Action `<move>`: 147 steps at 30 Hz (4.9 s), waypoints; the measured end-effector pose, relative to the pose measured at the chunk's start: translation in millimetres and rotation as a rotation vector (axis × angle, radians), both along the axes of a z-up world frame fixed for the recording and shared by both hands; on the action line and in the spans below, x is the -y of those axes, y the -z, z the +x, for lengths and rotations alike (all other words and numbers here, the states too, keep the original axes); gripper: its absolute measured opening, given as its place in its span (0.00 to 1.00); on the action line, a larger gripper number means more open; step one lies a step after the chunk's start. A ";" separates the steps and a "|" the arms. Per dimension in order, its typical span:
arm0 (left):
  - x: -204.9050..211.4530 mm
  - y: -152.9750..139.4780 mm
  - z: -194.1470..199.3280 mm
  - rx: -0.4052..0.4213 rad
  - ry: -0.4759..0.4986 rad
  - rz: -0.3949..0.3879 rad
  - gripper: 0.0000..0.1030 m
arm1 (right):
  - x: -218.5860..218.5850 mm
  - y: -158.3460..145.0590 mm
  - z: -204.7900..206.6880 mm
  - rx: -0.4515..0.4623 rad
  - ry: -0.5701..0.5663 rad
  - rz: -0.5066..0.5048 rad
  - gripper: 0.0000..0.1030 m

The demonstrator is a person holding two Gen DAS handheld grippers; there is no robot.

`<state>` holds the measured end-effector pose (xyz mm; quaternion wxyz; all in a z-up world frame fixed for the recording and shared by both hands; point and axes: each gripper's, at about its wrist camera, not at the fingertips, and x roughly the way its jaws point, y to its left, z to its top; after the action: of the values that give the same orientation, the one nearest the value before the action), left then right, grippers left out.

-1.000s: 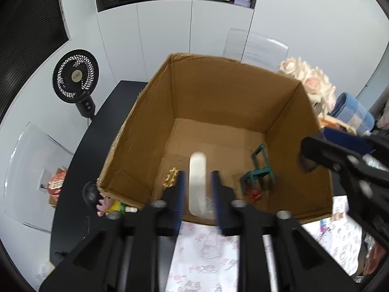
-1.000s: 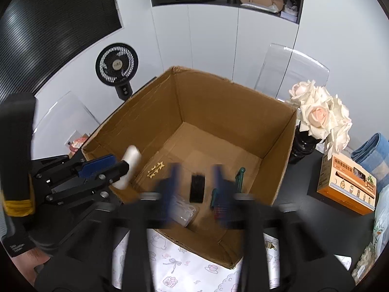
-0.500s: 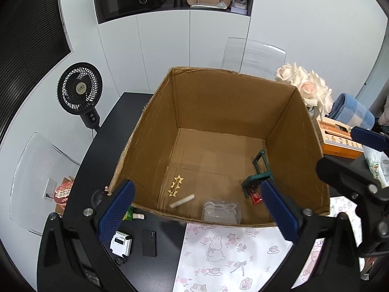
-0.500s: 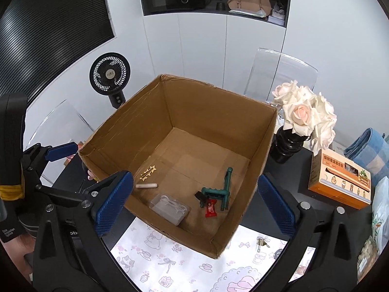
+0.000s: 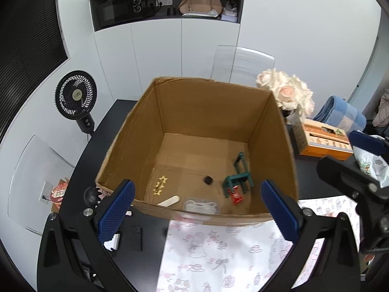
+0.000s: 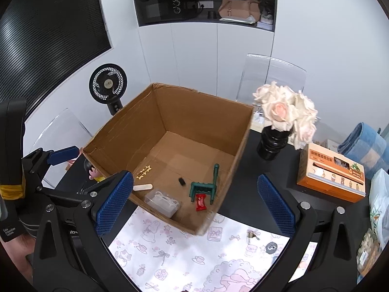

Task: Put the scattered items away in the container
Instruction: 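Move both tools back over the mat toward the remaining items, then grasp the white cable with the left tool while the right tool grasps the pink compact, then lift and carry the white cable and pink compact toward the cardboard box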

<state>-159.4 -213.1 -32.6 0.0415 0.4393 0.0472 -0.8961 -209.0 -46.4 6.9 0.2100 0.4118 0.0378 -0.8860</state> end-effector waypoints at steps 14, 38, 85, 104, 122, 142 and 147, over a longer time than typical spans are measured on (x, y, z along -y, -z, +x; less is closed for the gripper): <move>-97.8 -8.5 10.5 -0.028 0.109 0.039 1.00 | -101.9 -11.3 41.9 -0.030 0.110 0.004 1.00; -233.0 97.9 49.7 0.134 0.266 0.071 1.00 | -234.7 97.8 105.3 0.136 0.276 -0.012 1.00; -344.1 260.8 28.5 0.347 0.348 0.047 0.44 | -290.5 283.9 32.1 0.353 0.270 0.043 0.72; -344.2 250.7 33.4 0.350 0.346 0.085 0.06 | -284.6 267.0 39.8 0.313 0.254 0.047 0.27; -313.6 176.8 55.6 0.239 0.347 0.147 0.03 | -270.4 182.1 82.3 0.217 0.286 0.054 0.27; -229.3 47.2 73.2 0.037 0.279 0.165 0.03 | -194.6 54.9 119.8 0.076 0.257 0.020 0.27; -215.8 27.4 75.7 0.003 0.269 0.163 0.03 | -180.3 32.3 125.9 0.047 0.244 0.024 0.27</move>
<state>-83.6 2.6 -60.0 -0.1146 0.4450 0.0605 -0.8861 -83.1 133.9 -25.4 0.0963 0.4362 -0.0071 -0.8947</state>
